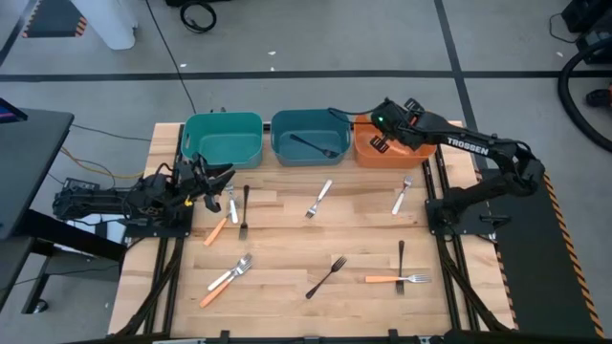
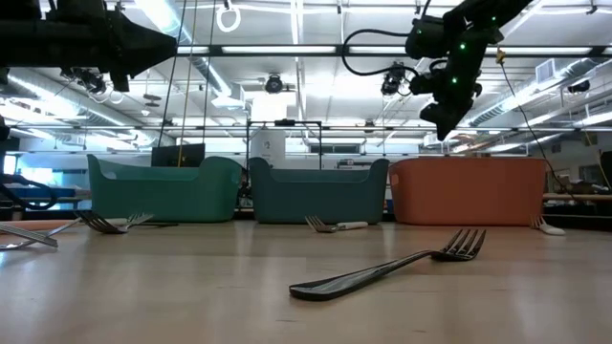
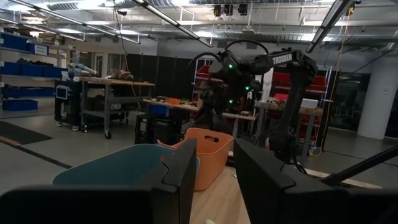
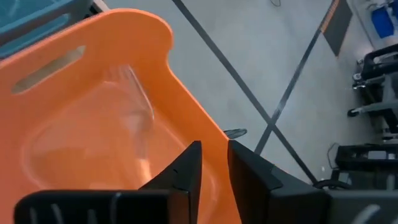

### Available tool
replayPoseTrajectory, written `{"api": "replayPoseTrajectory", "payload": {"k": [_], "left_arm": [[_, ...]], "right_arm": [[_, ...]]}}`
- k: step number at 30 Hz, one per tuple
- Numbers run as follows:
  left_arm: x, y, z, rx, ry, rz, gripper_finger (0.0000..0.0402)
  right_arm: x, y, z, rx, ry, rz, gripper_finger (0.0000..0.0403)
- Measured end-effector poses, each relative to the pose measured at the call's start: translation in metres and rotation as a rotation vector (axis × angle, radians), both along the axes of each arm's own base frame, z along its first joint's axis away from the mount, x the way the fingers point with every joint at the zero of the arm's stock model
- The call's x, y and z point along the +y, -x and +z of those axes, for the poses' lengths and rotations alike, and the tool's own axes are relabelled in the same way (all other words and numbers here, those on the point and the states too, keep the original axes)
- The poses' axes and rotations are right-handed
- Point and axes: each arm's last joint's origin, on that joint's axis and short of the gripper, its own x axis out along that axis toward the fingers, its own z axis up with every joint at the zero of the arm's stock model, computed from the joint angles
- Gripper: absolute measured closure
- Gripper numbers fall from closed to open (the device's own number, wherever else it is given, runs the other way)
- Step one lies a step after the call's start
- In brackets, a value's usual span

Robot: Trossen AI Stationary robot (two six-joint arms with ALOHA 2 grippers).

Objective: Sort silverware by color (type)
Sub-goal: Put the yellow fork into the orange bin, then put the white fork into the green bin

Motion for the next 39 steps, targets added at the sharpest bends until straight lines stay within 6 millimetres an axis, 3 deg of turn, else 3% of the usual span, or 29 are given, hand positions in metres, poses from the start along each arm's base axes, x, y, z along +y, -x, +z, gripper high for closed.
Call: {"api": "replayPoseTrajectory", "payload": {"k": [16,25,31,39], "left_arm": [[0.0,-0.001,-0.003,0.017,0.031,-0.009,0.0285],[-0.002,-0.004,-0.008,0.005,0.195,-0.108,0.0285],[-0.001,-0.011,-0.014,0.044,0.292,-0.099,0.0286],[0.002,-0.023,0.023,0.374,0.41,0.076,0.0286]], "right_arm": [[0.018,-0.015,-0.001,-0.135,-0.06,0.032,0.03],[0.039,-0.028,-0.001,-0.132,-0.067,0.132,0.03],[0.042,-0.032,0.001,-0.157,-0.056,0.151,0.03],[0.041,-0.034,0.002,-0.185,-0.047,0.148,0.03]]}}
